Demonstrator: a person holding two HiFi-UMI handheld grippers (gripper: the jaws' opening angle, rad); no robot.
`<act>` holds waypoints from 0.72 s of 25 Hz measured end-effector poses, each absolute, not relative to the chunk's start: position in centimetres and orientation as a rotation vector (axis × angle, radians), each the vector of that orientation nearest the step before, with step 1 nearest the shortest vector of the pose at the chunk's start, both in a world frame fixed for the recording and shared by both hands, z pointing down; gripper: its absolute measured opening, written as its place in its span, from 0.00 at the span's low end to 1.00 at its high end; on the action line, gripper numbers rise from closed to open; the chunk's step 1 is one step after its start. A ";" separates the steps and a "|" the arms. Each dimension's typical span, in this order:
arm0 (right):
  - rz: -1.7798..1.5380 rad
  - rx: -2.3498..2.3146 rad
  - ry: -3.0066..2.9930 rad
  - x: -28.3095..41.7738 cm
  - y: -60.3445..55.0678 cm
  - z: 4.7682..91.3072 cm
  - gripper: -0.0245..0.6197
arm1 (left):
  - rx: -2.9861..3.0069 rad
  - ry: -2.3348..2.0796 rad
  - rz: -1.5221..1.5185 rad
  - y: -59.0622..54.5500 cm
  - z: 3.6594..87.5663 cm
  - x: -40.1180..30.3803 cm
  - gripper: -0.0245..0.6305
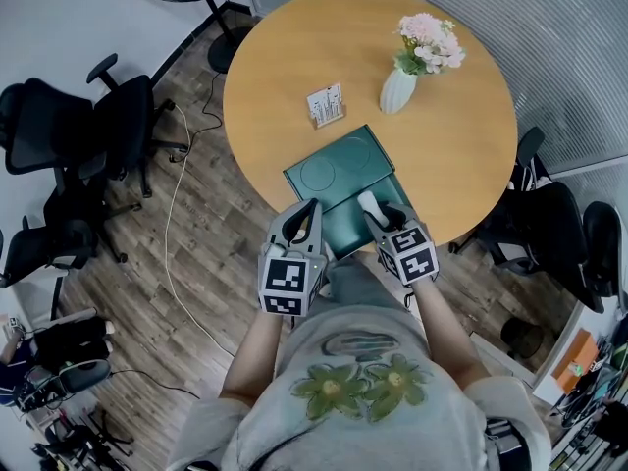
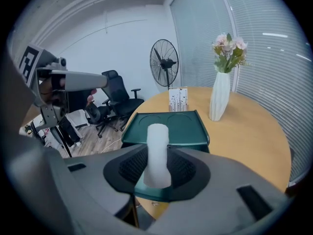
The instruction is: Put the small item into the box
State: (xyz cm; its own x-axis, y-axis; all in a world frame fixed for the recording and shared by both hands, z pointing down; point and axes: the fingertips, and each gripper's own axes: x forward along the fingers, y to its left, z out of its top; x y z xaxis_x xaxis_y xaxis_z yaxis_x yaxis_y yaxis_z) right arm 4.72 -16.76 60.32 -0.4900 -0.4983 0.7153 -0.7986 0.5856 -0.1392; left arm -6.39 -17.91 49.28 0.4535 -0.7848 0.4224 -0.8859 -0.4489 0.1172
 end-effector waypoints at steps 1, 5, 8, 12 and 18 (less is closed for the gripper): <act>0.618 1.020 -2.178 4.7 -16.7 60.6 0.24 | 2.385 -1.425 0.444 -17.9 49.3 -6.5 0.04; 0.616 1.005 -2.156 4.5 -16.9 61.5 0.24 | 2.374 -1.429 0.439 -18.1 49.5 -6.9 0.04; 0.616 0.988 -2.138 4.4 -17.0 62.3 0.24 | 2.369 -1.433 0.439 -18.3 49.7 -7.1 0.04; 0.630 0.965 -2.117 4.3 -17.1 63.7 0.24 | 2.355 -1.431 0.432 -18.6 49.9 -7.4 0.04; 0.631 0.927 -2.081 4.1 -17.2 65.1 0.24 | 2.347 -1.431 0.428 -19.0 49.9 -7.7 0.04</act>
